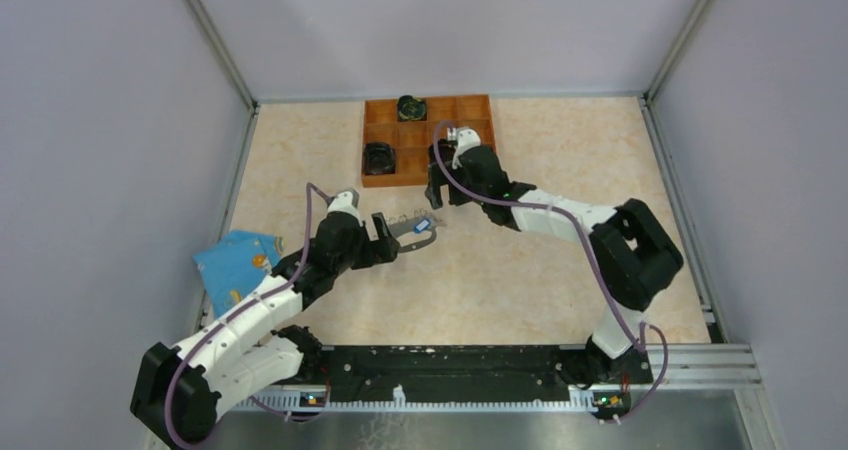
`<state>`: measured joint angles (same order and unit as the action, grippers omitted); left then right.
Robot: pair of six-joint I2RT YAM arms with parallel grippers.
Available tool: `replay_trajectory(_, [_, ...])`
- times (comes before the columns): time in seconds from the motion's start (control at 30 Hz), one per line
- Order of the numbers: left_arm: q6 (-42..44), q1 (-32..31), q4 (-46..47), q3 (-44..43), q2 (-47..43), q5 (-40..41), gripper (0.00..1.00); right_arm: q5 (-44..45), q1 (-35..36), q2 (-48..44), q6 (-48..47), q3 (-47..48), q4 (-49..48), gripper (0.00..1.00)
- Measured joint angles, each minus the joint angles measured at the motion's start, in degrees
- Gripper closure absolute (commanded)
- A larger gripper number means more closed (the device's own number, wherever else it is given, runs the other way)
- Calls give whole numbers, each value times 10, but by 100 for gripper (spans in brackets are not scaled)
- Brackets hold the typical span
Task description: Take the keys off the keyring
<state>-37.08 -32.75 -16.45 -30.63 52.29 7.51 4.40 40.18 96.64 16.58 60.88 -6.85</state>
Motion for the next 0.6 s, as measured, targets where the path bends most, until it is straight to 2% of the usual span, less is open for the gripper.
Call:
replay_trajectory(0.23, [-25,8,15,33,-15,-21,2,-53,7,130,-11,101,-9,23])
replay_trajectory(0.4, [-37,10,13,42,-49,-21,2,-57,30,180,-9,121,-9,29])
replay_trajectory(0.47, [-41,10,13,46,-61,-21,1,-58,37,188,-5,120,-11,36])
replay_trajectory(0.6, [-51,10,13,59,-71,-22,2,-60,46,191,11,103,-23,58])
